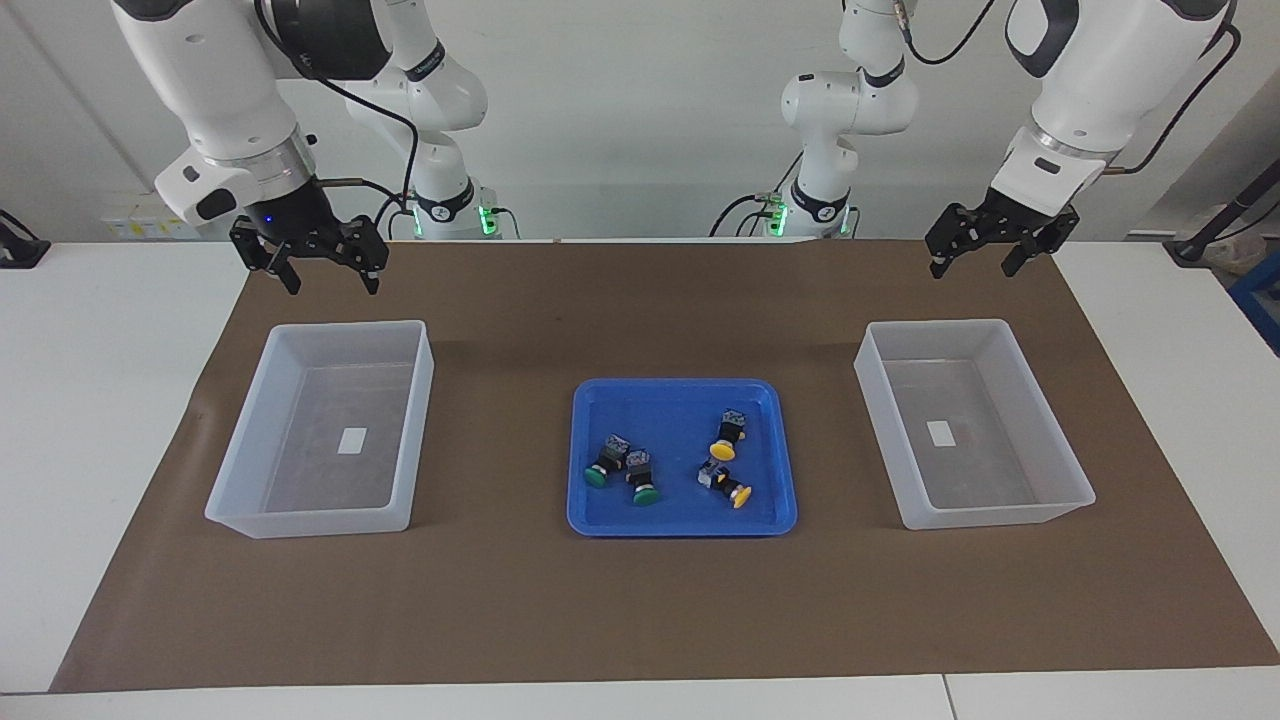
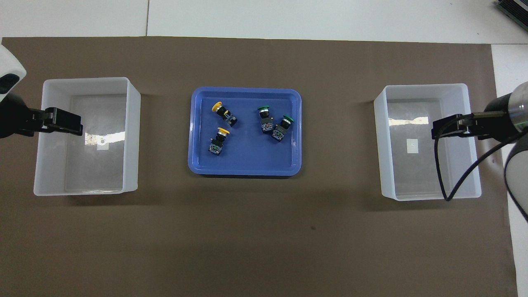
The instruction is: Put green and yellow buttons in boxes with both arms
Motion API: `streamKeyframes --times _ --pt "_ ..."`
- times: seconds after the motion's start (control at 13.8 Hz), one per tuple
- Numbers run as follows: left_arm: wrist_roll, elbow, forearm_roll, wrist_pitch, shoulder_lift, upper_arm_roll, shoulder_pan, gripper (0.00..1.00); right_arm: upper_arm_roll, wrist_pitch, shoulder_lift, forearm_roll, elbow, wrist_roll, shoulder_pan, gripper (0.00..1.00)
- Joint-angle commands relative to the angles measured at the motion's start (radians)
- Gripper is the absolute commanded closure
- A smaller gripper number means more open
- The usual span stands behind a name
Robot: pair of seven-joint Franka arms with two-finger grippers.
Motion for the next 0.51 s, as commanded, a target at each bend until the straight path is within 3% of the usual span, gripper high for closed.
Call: streamKeyframes --times 0.0,0.43 --pt "0.0 -0.035 0.017 0.043 -0.017 0.008 -0.021 0.0 0.006 -0.011 -0.013 -0.005 -0.013 -0.022 -0.004 0.0" --pt "-0.029 -0.205 0.017 0.297 -0.071 0.008 -0.065 0.0 0.004 -0.01 -0.013 -0.005 -0.011 -0.022 -0.004 0.0"
